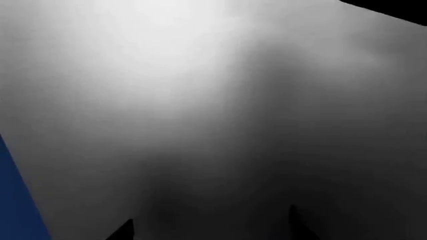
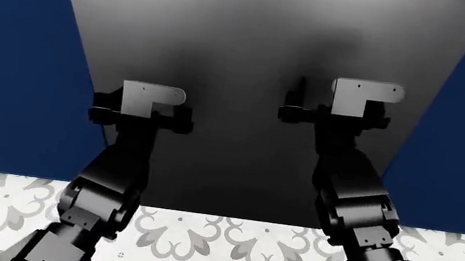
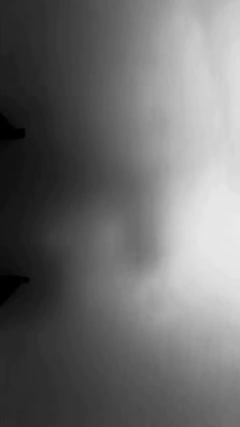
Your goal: Close the dishwasher door
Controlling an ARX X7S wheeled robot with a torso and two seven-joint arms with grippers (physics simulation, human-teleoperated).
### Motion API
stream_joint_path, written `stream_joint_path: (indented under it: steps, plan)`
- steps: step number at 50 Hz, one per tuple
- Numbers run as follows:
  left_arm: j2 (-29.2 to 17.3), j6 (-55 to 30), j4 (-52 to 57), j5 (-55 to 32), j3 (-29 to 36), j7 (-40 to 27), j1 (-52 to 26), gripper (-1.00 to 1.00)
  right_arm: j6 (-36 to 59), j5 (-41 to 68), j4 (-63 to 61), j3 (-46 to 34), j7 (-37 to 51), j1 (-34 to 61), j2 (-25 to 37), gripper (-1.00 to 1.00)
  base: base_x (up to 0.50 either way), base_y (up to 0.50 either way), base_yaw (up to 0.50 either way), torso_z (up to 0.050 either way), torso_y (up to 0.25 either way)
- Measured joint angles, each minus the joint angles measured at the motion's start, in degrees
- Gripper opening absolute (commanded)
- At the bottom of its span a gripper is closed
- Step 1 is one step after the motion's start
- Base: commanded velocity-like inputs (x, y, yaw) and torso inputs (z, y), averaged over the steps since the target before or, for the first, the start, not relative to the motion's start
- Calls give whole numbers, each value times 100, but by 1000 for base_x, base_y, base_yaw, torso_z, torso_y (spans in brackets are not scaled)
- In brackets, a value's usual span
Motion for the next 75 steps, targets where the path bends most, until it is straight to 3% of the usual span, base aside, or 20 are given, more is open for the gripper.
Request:
stream_joint_path:
  steps: [75]
  plan:
    - [229, 406, -1218, -36, 149, 252, -605, 100, -67, 69, 408, -99, -44, 235, -38, 100, 0, 0, 0, 0, -1]
